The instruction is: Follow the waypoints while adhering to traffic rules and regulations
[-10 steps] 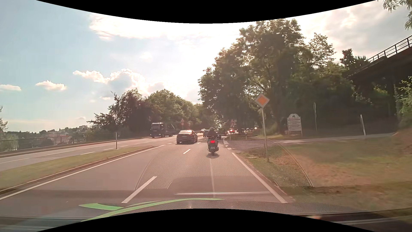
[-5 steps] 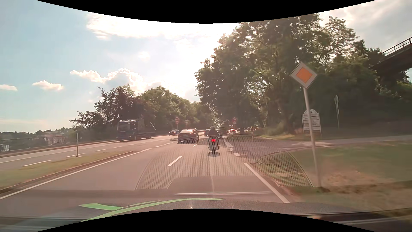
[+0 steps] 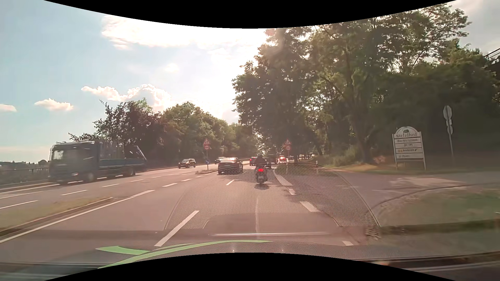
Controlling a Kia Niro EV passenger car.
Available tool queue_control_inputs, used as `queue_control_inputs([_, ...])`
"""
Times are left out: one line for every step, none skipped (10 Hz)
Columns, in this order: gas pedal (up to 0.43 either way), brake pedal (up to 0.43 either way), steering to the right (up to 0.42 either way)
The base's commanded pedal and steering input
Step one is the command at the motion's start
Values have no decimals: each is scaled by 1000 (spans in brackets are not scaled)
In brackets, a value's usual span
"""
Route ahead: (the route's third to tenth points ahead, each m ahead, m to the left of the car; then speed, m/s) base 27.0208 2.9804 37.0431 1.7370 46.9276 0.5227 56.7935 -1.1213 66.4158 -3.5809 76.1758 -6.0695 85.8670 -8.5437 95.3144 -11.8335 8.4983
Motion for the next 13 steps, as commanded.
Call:
queue_control_inputs([59, 0, 12])
queue_control_inputs([59, 0, 13])
queue_control_inputs([59, 0, 13])
queue_control_inputs([67, 0, 12])
queue_control_inputs([67, 0, 13])
queue_control_inputs([79, 0, 13])
queue_control_inputs([79, 0, 13])
queue_control_inputs([79, 0, 13])
queue_control_inputs([79, 0, 14])
queue_control_inputs([79, 0, 13])
queue_control_inputs([0, 0, 14])
queue_control_inputs([0, 0, 15])
queue_control_inputs([0, 0, 15])
